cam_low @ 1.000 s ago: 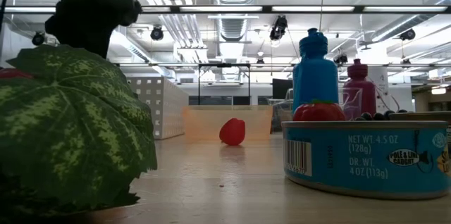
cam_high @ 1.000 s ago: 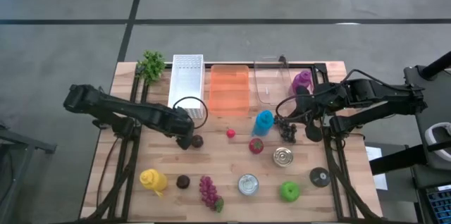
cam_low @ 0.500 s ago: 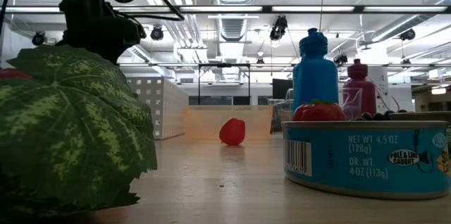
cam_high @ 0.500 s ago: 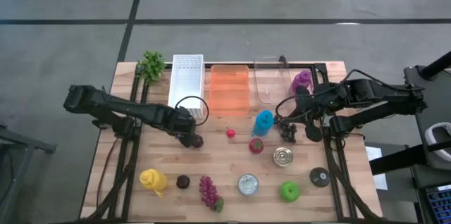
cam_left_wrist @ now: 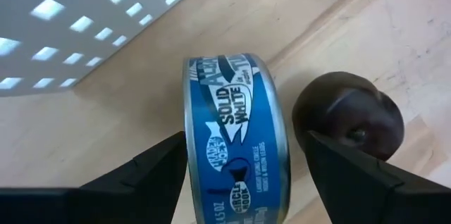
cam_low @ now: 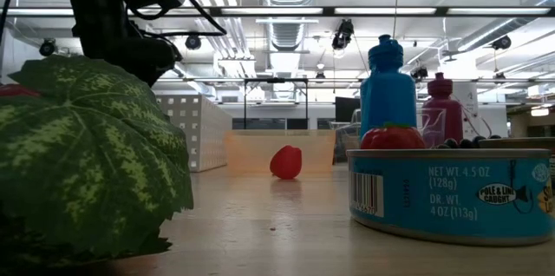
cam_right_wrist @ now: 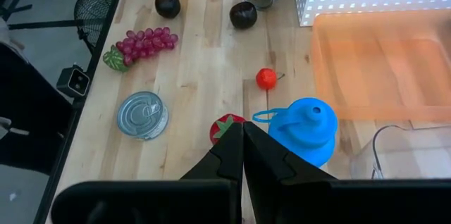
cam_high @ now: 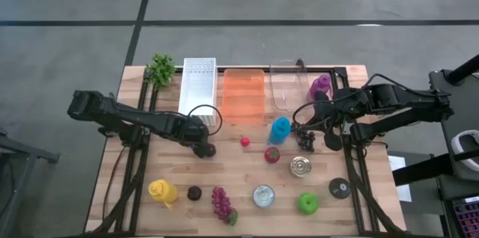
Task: Pick & Place Food Item
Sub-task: Put the left blue tuna can into the white bin, then put the blue tumbler into the transparent bin
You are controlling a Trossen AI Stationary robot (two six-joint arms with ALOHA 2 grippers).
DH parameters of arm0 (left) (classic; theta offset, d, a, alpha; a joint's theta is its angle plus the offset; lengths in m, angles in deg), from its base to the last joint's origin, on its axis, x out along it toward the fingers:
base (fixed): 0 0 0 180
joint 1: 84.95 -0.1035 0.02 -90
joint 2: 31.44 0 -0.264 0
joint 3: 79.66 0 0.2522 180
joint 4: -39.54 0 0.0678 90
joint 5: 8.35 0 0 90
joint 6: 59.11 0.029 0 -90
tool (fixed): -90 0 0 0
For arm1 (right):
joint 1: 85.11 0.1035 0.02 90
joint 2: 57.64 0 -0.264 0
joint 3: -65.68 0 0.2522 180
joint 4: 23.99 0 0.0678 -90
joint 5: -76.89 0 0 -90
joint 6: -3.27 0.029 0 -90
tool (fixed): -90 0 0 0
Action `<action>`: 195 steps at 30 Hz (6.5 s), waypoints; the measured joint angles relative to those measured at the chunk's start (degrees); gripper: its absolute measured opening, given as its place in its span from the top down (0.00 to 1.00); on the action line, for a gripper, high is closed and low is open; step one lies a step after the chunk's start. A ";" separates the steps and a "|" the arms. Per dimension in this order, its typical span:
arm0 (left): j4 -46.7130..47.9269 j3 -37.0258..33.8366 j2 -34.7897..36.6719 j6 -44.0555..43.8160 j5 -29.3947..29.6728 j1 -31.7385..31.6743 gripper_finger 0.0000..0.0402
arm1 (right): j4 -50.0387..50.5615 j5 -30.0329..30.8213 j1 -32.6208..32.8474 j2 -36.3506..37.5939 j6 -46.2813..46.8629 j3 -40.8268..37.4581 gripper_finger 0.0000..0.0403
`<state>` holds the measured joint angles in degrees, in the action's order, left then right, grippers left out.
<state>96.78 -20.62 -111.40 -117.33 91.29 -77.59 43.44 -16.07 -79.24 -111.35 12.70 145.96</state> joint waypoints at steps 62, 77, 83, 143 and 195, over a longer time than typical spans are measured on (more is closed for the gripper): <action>19.27 25.42 10.51 5.17 -1.91 -3.12 0.66 | -0.03 0.03 -0.02 0.00 -1.65 0.00 0.98; 22.68 31.65 10.41 16.13 -2.97 -21.53 0.66 | -0.63 0.36 -0.13 0.00 -6.43 0.00 0.98; 22.39 31.71 9.18 19.67 -3.26 -30.86 0.66 | -2.15 3.21 -0.15 0.00 -6.27 0.00 0.98; 3.03 32.48 -22.84 25.85 -2.55 -51.98 0.66 | -11.15 3.16 -0.15 0.00 -4.48 0.00 0.98; -0.01 29.72 -15.04 33.50 -2.34 -52.89 0.36 | -11.06 3.02 -0.16 0.00 -3.56 0.00 0.98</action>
<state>96.77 9.09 -126.45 -83.83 88.95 -130.49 32.39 -13.05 -79.40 -111.35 9.14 145.96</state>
